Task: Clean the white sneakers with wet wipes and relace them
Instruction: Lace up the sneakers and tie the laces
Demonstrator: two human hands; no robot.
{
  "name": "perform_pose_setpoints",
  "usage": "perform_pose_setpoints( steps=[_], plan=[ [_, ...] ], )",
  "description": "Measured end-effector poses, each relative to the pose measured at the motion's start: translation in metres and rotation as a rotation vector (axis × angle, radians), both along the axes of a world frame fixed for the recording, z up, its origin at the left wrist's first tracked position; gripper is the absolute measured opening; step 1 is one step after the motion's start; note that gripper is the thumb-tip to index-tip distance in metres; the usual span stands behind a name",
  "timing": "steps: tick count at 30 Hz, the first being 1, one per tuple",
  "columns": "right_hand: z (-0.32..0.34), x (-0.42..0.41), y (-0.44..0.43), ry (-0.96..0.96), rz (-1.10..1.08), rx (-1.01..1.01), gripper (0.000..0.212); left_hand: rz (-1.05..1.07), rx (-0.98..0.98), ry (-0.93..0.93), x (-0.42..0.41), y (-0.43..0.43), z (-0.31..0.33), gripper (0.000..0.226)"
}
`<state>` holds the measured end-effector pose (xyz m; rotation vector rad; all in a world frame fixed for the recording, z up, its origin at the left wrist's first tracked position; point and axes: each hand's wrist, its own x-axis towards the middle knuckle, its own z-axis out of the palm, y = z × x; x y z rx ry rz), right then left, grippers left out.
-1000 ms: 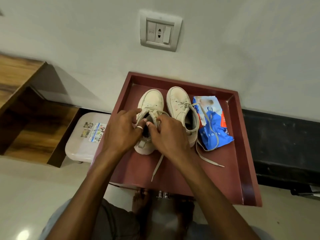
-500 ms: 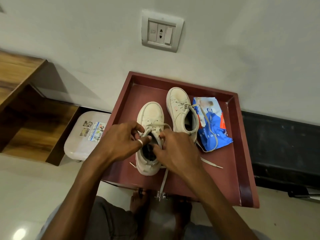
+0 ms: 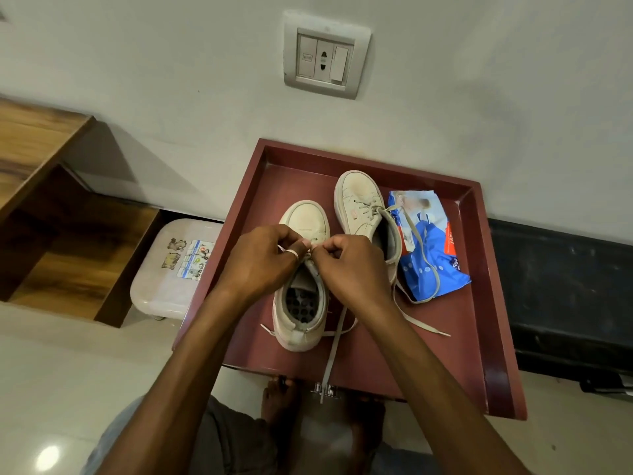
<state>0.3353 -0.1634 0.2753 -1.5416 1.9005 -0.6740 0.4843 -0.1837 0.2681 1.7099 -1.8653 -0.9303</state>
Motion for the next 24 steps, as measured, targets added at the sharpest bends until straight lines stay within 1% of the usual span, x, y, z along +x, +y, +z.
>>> perform_pose_setpoints(
  steps=[2,6,9,12,14,16,18,19,22,24],
  plan=[
    [0.003,0.003,-0.001,-0.129,-0.051,0.058,0.028,0.007,0.039,0.067,-0.001,0.002,0.002,0.02],
    [0.013,0.005,0.004,-0.542,-0.146,0.2,0.022,0.077,0.164,0.309,-0.002,0.005,0.012,0.016],
    [0.02,0.002,0.005,-0.785,-0.137,0.196,0.015,0.12,0.271,0.474,-0.003,0.006,0.018,0.012],
    [0.022,-0.002,0.005,-0.988,-0.122,0.178,0.006,0.182,0.272,0.66,-0.003,0.006,0.02,0.014],
    [0.023,-0.005,0.006,-1.09,-0.11,0.162,0.007,0.195,0.222,0.754,-0.004,0.006,0.023,0.016],
    [0.024,-0.005,0.006,-1.1,-0.098,0.097,0.016,0.193,0.185,0.855,-0.005,0.006,0.026,0.015],
    [0.025,-0.004,0.006,-1.042,-0.074,0.015,0.031,0.191,0.175,0.938,-0.005,0.007,0.03,0.013],
    [0.026,-0.003,0.007,-1.012,-0.057,-0.02,0.036,0.185,0.166,0.949,-0.004,0.007,0.03,0.013],
    [0.027,-0.002,0.009,-0.877,0.021,-0.111,0.05,0.152,0.142,0.887,-0.002,0.009,0.03,0.018],
    [0.032,-0.001,0.011,-0.81,0.086,-0.166,0.054,0.14,0.14,0.832,-0.001,0.01,0.029,0.025]
  ],
)
